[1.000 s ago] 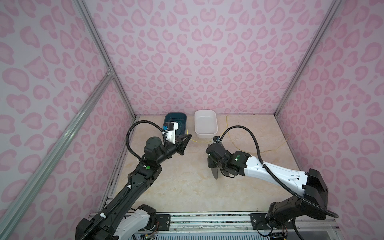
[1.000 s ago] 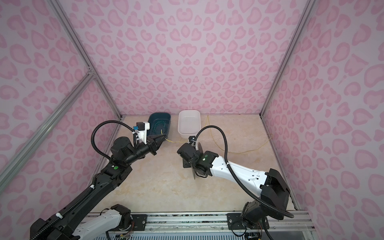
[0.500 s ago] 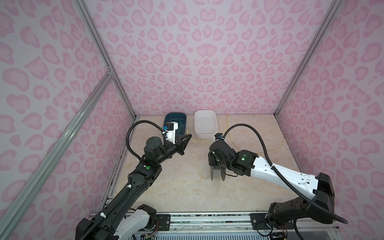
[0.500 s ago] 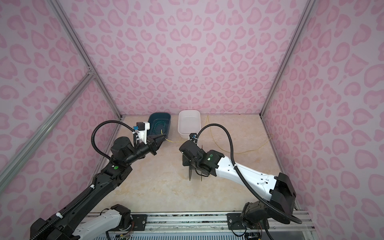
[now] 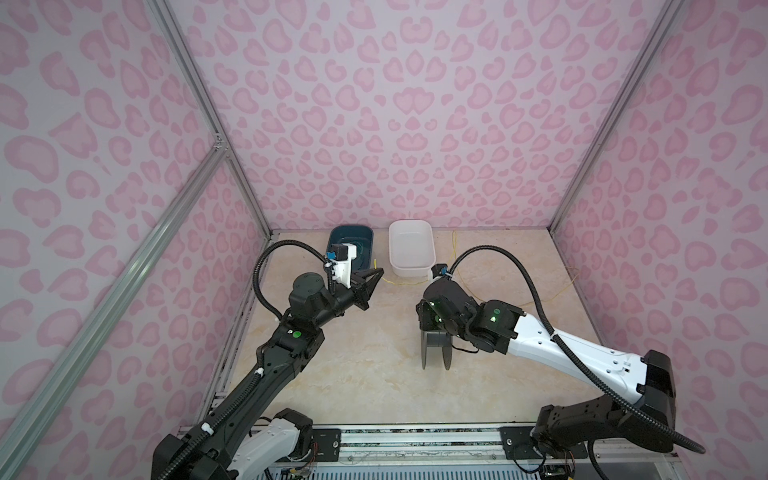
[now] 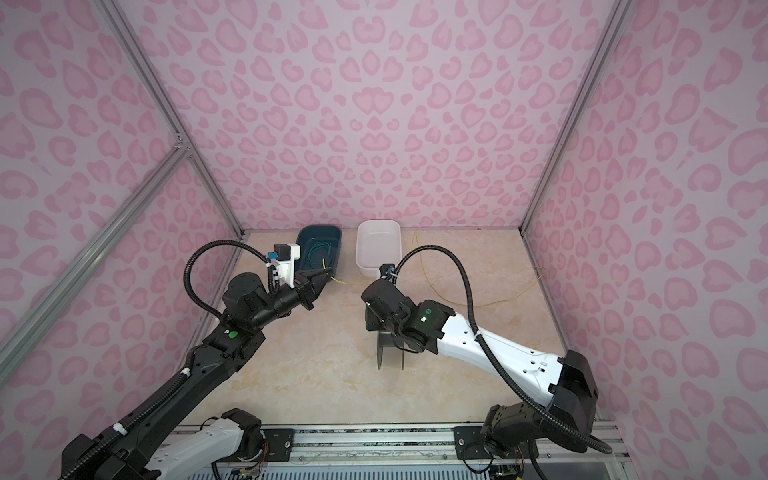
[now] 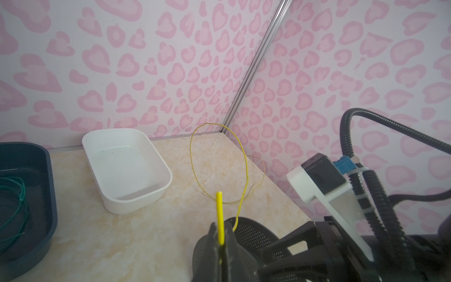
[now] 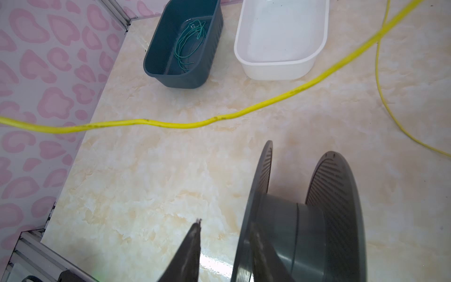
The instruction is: Wrap the cables
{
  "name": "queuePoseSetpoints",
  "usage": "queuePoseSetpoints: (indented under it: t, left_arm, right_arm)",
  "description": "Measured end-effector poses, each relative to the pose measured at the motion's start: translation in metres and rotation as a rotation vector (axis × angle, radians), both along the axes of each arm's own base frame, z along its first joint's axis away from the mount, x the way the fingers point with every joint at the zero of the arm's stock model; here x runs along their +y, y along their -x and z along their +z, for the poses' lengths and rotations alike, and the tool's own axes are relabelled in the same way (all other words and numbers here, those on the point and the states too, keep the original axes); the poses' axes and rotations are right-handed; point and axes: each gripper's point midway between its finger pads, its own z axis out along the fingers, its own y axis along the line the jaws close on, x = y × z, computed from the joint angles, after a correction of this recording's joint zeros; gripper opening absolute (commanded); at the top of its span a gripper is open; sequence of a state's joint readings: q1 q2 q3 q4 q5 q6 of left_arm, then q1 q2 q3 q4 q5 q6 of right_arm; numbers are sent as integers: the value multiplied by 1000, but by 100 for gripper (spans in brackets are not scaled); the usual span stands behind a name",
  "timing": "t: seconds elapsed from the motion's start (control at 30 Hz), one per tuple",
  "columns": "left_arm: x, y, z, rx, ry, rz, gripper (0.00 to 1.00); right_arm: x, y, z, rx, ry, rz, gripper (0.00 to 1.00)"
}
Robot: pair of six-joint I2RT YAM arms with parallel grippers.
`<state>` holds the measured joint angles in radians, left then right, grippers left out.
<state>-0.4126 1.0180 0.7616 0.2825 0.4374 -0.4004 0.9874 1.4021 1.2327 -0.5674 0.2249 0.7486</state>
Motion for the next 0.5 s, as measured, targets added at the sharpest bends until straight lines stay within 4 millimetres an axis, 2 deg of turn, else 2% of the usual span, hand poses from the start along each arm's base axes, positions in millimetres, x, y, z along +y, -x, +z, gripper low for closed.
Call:
queuePoseSetpoints:
  t: [0.13, 0.2, 0.33, 0.43, 0.5]
  left_arm:
    - [0, 0, 0, 1, 0, 0, 4]
    - [0, 0, -1, 2, -1, 0, 4]
    - [0, 0, -1, 2, 0, 0, 4]
    - [0, 0, 0, 1, -1, -1, 4]
    - [0, 0, 0, 0, 0, 0, 4]
  right_arm:
    - [-6, 5, 0, 0, 13, 1, 36]
    - [-10, 8, -5, 4, 23, -1, 22]
    - [-9, 10, -23, 26, 23, -5, 7]
    - [-3, 4, -26, 16, 23, -5, 0]
    - [-2, 3, -26, 12, 31, 0, 0]
